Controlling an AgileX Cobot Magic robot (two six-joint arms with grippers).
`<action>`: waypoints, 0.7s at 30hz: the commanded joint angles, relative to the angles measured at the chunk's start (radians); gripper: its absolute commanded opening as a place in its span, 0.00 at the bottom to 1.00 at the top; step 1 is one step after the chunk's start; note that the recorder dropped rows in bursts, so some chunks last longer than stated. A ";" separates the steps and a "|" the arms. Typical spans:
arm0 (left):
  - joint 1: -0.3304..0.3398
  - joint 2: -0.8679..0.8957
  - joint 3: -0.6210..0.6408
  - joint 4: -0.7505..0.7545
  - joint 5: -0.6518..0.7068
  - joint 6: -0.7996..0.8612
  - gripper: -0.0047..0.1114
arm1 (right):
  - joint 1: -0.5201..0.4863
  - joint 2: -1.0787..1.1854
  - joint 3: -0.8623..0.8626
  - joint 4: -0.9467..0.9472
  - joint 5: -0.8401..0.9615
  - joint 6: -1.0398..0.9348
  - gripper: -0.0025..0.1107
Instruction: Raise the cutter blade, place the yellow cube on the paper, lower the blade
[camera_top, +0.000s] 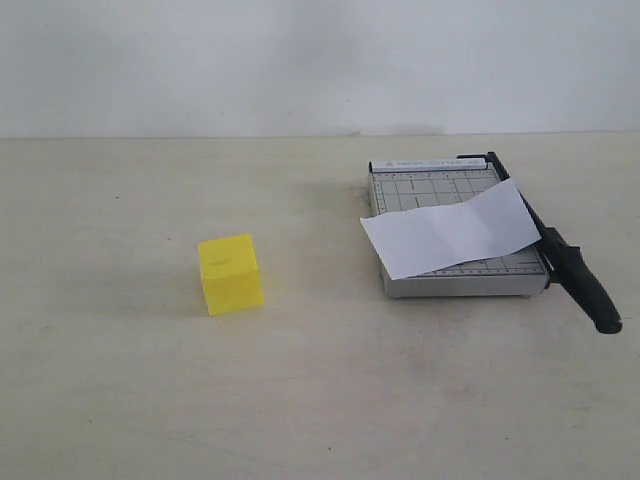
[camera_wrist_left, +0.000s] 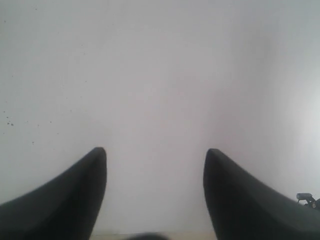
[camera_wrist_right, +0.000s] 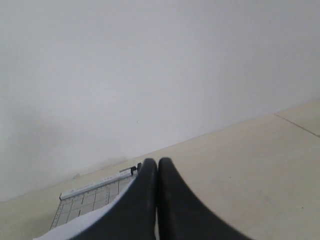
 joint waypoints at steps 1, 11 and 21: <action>-0.004 0.003 -0.004 -0.004 0.010 0.011 0.54 | 0.004 -0.003 0.000 -0.005 -0.109 0.000 0.02; -0.004 0.003 -0.004 0.020 0.010 0.011 0.54 | 0.004 -0.003 0.000 -0.005 -0.135 0.134 0.02; -0.004 0.003 -0.004 0.022 0.071 0.013 0.54 | 0.004 0.001 -0.150 -0.066 0.158 0.072 0.17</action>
